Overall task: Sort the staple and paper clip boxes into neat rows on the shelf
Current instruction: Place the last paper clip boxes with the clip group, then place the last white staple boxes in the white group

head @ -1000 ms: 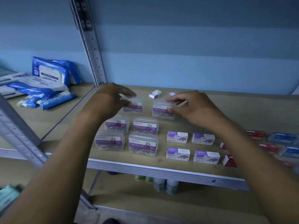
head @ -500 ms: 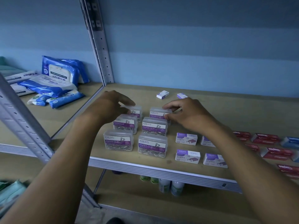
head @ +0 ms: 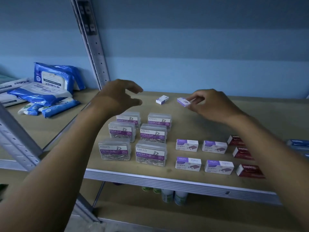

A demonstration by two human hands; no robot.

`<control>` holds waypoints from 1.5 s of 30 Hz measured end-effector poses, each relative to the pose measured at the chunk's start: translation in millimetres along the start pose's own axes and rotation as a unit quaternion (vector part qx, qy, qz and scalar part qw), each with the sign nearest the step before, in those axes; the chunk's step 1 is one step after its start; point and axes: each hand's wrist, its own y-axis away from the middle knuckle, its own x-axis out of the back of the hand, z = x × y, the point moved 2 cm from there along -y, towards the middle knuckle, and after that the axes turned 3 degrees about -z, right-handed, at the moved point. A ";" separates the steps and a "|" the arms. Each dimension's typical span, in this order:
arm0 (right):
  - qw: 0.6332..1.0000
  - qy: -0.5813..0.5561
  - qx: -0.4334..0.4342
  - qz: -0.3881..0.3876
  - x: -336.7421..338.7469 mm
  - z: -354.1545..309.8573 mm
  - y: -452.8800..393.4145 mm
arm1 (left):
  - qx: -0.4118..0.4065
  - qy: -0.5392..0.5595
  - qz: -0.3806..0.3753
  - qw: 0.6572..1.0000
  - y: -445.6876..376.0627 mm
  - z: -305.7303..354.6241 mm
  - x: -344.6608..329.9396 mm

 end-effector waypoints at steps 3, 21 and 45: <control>0.998 0.060 -0.002 -0.014 3.1 11.5 -21.2 | -0.021 -0.013 -0.014 1.000 -29.1 14.6 -10.9; 0.975 0.190 0.041 -0.111 -39.5 18.0 -104.5 | -0.025 -0.080 -0.105 0.991 -138.6 14.9 -99.0; 0.991 0.078 0.030 -0.107 12.9 35.0 -38.4 | -0.076 -0.065 -0.134 0.986 -95.3 65.4 -80.0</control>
